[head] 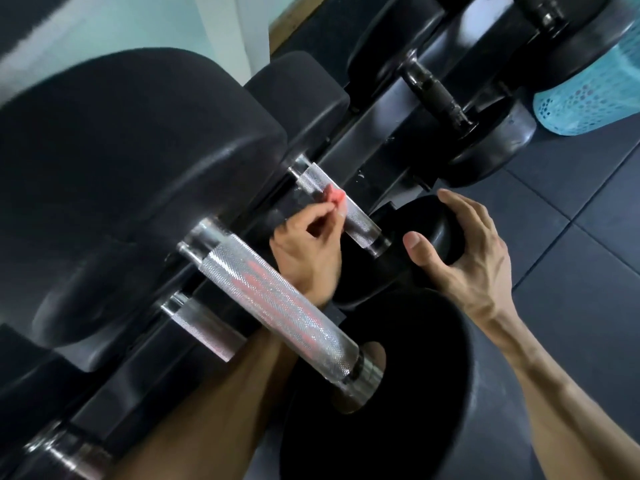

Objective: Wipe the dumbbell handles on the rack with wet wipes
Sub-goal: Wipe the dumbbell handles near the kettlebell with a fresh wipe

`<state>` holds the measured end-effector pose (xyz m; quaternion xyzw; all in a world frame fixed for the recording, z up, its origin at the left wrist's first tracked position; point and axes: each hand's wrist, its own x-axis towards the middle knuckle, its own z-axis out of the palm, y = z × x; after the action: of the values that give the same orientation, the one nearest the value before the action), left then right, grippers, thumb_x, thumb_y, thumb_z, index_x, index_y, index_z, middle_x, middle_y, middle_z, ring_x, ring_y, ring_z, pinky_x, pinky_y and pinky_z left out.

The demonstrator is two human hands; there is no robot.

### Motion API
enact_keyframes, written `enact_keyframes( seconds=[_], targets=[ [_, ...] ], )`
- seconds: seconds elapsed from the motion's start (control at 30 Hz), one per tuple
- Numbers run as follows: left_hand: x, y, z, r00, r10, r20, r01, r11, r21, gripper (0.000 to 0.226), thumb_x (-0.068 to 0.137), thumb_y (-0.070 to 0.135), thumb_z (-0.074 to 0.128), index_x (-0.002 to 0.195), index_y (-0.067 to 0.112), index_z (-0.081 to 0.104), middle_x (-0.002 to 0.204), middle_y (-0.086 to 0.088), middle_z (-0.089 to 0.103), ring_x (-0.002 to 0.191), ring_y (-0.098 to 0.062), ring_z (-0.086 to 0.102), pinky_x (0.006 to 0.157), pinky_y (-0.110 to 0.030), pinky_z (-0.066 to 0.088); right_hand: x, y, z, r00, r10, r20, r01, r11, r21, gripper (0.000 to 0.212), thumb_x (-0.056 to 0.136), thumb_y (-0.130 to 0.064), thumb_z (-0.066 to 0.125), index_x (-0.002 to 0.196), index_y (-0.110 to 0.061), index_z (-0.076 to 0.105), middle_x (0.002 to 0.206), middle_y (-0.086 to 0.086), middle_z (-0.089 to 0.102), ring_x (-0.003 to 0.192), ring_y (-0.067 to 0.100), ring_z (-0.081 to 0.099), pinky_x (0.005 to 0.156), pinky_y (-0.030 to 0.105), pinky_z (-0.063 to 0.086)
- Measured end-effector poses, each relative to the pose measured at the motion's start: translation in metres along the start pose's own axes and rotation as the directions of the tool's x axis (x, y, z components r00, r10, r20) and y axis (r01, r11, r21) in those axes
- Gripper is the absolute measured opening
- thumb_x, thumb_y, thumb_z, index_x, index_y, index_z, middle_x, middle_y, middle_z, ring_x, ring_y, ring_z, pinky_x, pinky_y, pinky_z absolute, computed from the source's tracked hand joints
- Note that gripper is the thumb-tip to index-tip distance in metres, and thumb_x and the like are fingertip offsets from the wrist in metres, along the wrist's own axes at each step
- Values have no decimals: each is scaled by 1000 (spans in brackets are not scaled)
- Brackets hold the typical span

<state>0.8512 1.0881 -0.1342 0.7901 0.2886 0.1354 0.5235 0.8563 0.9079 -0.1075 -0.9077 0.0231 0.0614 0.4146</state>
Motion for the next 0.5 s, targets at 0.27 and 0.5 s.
enact_keyframes(
  seconds=[0.27,0.5],
  targets=[
    [20,18,4,904,-311,-292,241,937,-254,4,82,13,80,79,13,76,78,-3,73,61,3,66,62,-15,52,0,-1,0,1000,2,3,-3,1000,5,91,70,-76,50,140,-19,54,141,-6,53,131,13,48,101,19,31],
    [19,-10,-11,965,-261,-8,260,963,-76,18,86,26,74,98,12,78,87,-6,76,85,-21,73,77,-22,53,0,0,2,1000,0,-9,0,1000,17,91,70,-76,50,140,-19,54,141,-7,53,131,12,48,101,20,32]
  ],
)
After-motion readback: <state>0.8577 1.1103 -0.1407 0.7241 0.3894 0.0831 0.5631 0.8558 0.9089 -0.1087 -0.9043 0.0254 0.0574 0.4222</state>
